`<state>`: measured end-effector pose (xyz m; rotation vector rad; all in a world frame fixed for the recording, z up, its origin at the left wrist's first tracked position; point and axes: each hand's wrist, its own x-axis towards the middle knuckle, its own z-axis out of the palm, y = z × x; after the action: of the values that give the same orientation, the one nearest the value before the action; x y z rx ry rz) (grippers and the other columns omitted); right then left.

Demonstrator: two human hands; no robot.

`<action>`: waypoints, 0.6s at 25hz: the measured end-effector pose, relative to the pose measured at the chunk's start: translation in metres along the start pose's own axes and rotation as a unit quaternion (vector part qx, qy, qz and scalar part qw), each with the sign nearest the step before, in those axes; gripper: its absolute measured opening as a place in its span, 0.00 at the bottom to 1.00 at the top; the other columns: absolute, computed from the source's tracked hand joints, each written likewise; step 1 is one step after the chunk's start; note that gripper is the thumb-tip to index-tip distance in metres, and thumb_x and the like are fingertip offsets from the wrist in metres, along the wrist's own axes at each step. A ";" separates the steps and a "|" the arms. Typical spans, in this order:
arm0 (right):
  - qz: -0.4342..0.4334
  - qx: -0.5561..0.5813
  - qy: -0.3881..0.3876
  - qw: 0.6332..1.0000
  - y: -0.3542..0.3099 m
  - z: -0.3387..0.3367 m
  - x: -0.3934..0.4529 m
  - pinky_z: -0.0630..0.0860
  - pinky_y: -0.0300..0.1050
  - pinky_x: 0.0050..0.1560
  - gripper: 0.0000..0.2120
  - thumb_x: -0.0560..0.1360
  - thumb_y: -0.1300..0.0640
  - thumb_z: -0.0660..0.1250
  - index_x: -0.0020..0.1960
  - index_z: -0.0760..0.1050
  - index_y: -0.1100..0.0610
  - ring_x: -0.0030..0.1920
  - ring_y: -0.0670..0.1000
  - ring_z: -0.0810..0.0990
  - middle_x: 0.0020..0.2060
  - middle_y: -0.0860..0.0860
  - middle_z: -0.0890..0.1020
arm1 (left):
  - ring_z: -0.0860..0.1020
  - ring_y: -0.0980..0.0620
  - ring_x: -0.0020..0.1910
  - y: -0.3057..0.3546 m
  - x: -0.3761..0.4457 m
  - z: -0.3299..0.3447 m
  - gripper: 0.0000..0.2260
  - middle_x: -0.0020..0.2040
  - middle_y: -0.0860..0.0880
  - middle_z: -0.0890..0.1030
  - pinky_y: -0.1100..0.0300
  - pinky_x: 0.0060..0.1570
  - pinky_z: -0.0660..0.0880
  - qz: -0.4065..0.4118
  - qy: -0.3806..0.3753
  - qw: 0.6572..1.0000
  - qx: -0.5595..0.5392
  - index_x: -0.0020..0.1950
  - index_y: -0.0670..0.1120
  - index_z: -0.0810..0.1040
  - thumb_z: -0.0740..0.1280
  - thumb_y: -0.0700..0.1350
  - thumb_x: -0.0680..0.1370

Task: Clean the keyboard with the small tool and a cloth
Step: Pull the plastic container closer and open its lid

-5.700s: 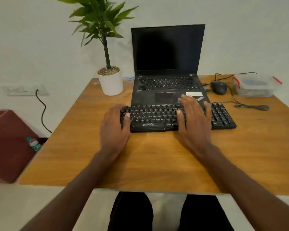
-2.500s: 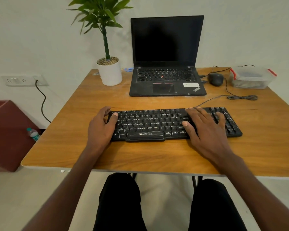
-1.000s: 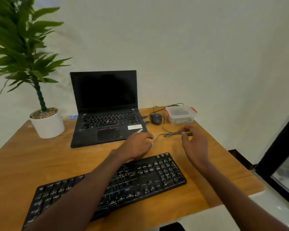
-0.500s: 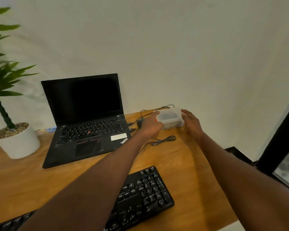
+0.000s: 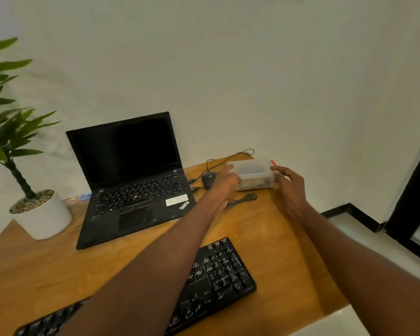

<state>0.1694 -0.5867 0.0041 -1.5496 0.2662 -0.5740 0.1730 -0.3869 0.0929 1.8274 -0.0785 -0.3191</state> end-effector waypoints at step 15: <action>-0.033 -0.104 -0.010 0.994 -0.020 -0.057 -0.124 0.81 0.41 0.58 0.17 0.85 0.54 0.62 0.72 0.76 0.46 0.59 0.42 0.79 0.64 0.45 0.80 | 0.87 0.39 0.43 -0.056 -0.085 0.012 0.04 0.47 0.39 0.86 0.42 0.49 0.85 0.020 0.106 0.989 0.105 0.53 0.52 0.77 0.69 0.46 0.79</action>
<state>0.0322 -0.5723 -0.0014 -1.7694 0.2665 -0.5969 0.0825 -0.3642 0.0519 2.0553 -0.0011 -0.0892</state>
